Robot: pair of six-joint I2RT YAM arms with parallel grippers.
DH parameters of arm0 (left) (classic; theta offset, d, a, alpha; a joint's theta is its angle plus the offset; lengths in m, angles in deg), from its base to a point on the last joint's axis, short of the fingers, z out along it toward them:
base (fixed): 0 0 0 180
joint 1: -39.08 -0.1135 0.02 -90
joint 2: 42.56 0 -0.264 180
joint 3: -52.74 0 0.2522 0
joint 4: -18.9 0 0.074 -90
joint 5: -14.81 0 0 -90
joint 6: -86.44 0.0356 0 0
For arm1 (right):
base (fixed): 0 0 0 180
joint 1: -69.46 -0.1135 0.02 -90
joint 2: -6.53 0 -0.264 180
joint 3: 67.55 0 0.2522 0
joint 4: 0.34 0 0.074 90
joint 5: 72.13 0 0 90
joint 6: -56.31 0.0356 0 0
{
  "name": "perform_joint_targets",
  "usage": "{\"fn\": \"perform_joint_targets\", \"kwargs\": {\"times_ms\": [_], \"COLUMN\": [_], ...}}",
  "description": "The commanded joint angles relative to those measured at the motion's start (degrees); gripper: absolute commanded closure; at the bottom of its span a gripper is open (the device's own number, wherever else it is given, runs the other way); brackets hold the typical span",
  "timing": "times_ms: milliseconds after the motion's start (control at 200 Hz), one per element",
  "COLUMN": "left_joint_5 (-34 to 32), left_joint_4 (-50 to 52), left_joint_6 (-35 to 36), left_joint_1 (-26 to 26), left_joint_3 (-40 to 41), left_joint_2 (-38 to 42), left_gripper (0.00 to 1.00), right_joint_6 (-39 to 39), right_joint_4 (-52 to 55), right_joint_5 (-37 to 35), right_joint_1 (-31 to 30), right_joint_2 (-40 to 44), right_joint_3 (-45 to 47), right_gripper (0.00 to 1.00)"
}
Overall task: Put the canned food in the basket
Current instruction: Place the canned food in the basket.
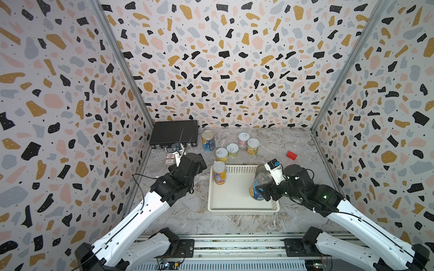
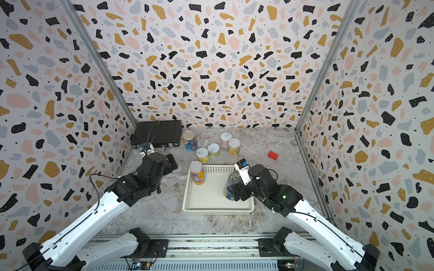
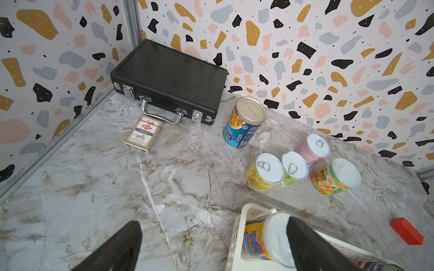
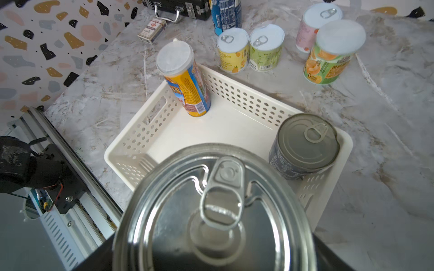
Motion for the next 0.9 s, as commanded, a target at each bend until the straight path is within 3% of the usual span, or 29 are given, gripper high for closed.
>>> {"fn": "perform_joint_targets", "kwargs": {"times_ms": [0,280,591,891], "left_joint_5": [-1.0,-0.8,-0.4,-0.4], "left_joint_4": [-1.1,-1.4,-1.6,-1.8], "left_joint_6": [-0.7,-0.9,-1.3,-1.4], "left_joint_1": [-0.3,-0.3,-0.3,-0.3], "left_joint_3": [0.7,1.2,1.5,1.9], "left_joint_2": [1.1,1.7,2.2,2.9], "left_gripper": [0.0,0.0,0.0,0.0], "right_joint_6": [1.1,1.0,1.0,0.2], "right_joint_4": [-8.9,-12.8,-22.6,-26.4], "right_joint_5": [-1.6,-6.7,-20.7,-24.7], "right_joint_1": [-0.2,-0.3,-0.3,-0.2], "right_joint_2": [0.2,-4.5,-9.8,-14.4], "right_joint_3": [0.3,3.9,9.9,11.3], "right_gripper": [0.61,0.57,0.56,0.51]}}
